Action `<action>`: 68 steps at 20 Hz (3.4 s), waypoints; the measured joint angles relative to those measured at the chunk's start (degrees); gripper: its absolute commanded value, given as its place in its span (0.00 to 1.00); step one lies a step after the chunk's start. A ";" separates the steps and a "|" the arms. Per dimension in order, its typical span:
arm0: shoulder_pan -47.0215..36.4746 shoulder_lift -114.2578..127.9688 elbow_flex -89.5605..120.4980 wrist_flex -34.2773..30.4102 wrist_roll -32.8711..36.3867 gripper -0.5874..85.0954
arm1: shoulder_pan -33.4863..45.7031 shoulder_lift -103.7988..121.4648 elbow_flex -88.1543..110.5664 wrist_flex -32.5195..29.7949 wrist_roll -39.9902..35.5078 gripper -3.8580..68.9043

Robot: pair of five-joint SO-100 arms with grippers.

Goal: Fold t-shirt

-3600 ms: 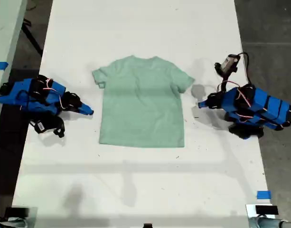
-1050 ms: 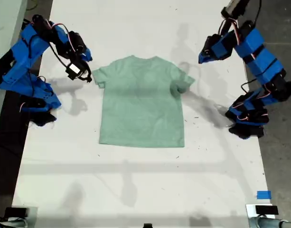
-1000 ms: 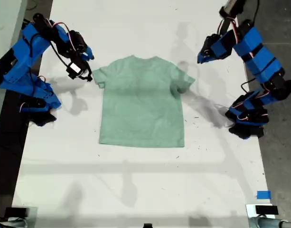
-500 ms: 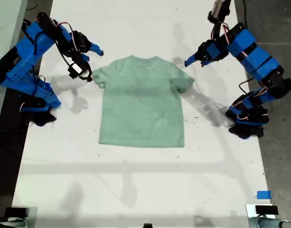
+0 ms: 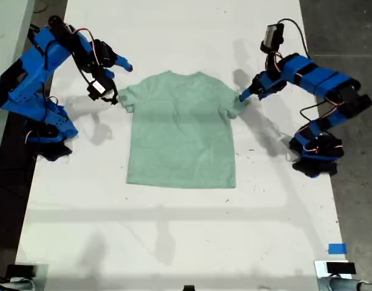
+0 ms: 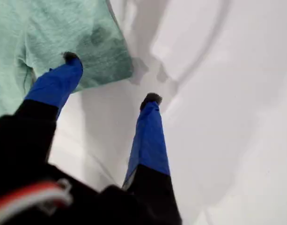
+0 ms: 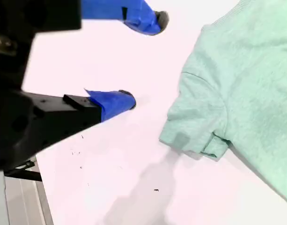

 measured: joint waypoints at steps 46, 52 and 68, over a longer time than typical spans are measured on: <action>0.00 -3.96 1.05 0.00 0.00 0.34 | -30.50 -43.59 -75.23 19.25 30.59 0.33; 0.00 -8.61 1.05 -2.81 1.67 0.32 | -25.93 -26.37 -73.92 32.52 27.77 0.28; -9.40 -48.52 -7.91 -16.44 6.77 0.16 | -28.04 2.02 -47.37 33.49 29.71 0.21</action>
